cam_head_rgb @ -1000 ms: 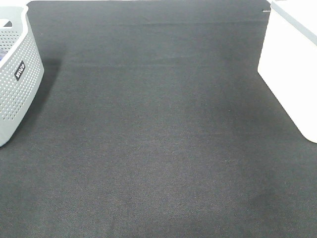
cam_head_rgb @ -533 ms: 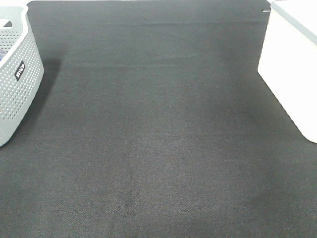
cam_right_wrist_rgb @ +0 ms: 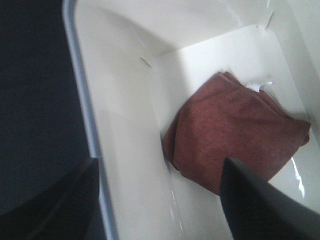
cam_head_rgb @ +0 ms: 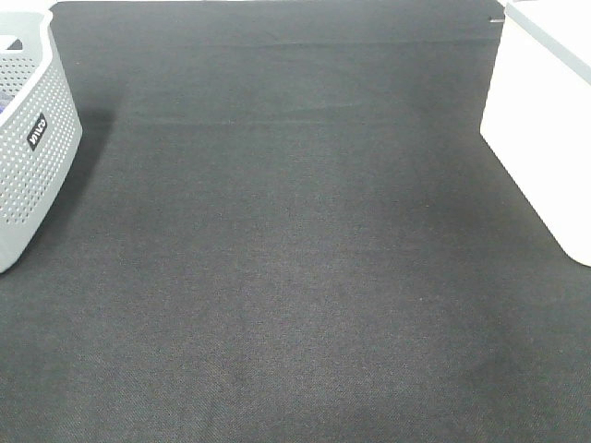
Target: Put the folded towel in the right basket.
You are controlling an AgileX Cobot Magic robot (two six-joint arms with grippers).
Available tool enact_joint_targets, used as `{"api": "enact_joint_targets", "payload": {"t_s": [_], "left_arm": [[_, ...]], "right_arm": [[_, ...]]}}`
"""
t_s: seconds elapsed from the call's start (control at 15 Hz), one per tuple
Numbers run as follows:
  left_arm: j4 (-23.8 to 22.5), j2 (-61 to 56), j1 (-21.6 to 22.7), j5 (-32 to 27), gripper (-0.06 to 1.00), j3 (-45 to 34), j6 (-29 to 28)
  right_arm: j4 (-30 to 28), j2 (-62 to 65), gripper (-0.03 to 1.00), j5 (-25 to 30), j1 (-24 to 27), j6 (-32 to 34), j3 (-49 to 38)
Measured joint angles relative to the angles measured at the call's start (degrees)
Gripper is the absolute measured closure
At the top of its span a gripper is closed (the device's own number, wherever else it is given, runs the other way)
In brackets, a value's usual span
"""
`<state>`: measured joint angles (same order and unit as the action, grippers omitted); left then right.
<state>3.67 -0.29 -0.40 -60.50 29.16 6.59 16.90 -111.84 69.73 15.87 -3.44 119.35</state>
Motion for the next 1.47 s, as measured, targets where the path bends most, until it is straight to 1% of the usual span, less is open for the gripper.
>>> {"api": "enact_joint_targets", "payload": {"t_s": [0.13, 0.33, 0.47, 0.6, 0.67, 0.73, 0.87, 0.93, 1.07, 1.13, 1.2, 1.4, 1.47], "left_arm": [[0.0, 0.0, 0.0, 0.0, 0.07, 0.0, 0.0], [0.0, 0.0, 0.0, 0.0, 0.07, 0.0, 0.0], [0.0, 0.0, 0.0, 0.0, 0.07, 0.0, 0.0], [0.0, 0.0, 0.0, 0.0, 0.07, 0.0, 0.0], [0.0, 0.0, 0.0, 0.0, 0.07, 0.0, 0.0], [0.0, 0.0, 0.0, 0.0, 0.07, 0.0, 0.0], [0.0, 0.0, 0.0, 0.0, 0.07, 0.0, 0.0], [0.0, 0.0, 0.0, 0.0, 0.07, 0.0, 0.0], [0.0, 0.0, 0.0, 0.0, 0.07, 0.0, 0.0], [0.0, 0.0, 0.0, 0.0, 0.07, 0.0, 0.0], [0.0, 0.0, 0.0, 0.0, 0.07, 0.0, 0.0], [0.0, 0.0, 0.0, 0.0, 0.07, 0.0, 0.0], [0.0, 0.0, 0.0, 0.0, 0.07, 0.0, 0.0]], "right_arm": [[-2.3, 2.0, 0.31, 0.0, -4.1, -0.1, 0.0], [-7.6, 5.7, 0.31, -0.1, -11.4, 0.1, -0.4], [-8.8, 10.0, 0.31, -0.1, -14.3, 0.1, -4.4], [-9.3, 16.3, 0.31, -0.2, -14.5, 0.1, -12.1], [-10.7, 19.4, 0.31, -0.2, -14.5, 0.1, -16.4], [-12.8, 24.5, 0.31, -0.2, -14.5, 0.1, -24.2], [-13.6, 31.8, 0.31, -0.2, -14.5, 0.1, -34.2], [-13.6, 31.8, 0.31, -0.2, -14.5, 0.1, -34.2], [-14.2, 39.0, 0.31, -0.2, -14.5, 0.1, -44.7], [-14.7, 45.7, 0.31, -0.1, -14.5, 0.1, -53.5], [-14.7, 45.7, 0.31, -0.1, -14.5, 0.1, -53.5], [-14.8, 55.3, 0.31, -0.1, -14.5, 0.1, -66.1], [-14.8, 60.5, 0.31, -0.1, -14.5, 0.1, -71.0]]}}
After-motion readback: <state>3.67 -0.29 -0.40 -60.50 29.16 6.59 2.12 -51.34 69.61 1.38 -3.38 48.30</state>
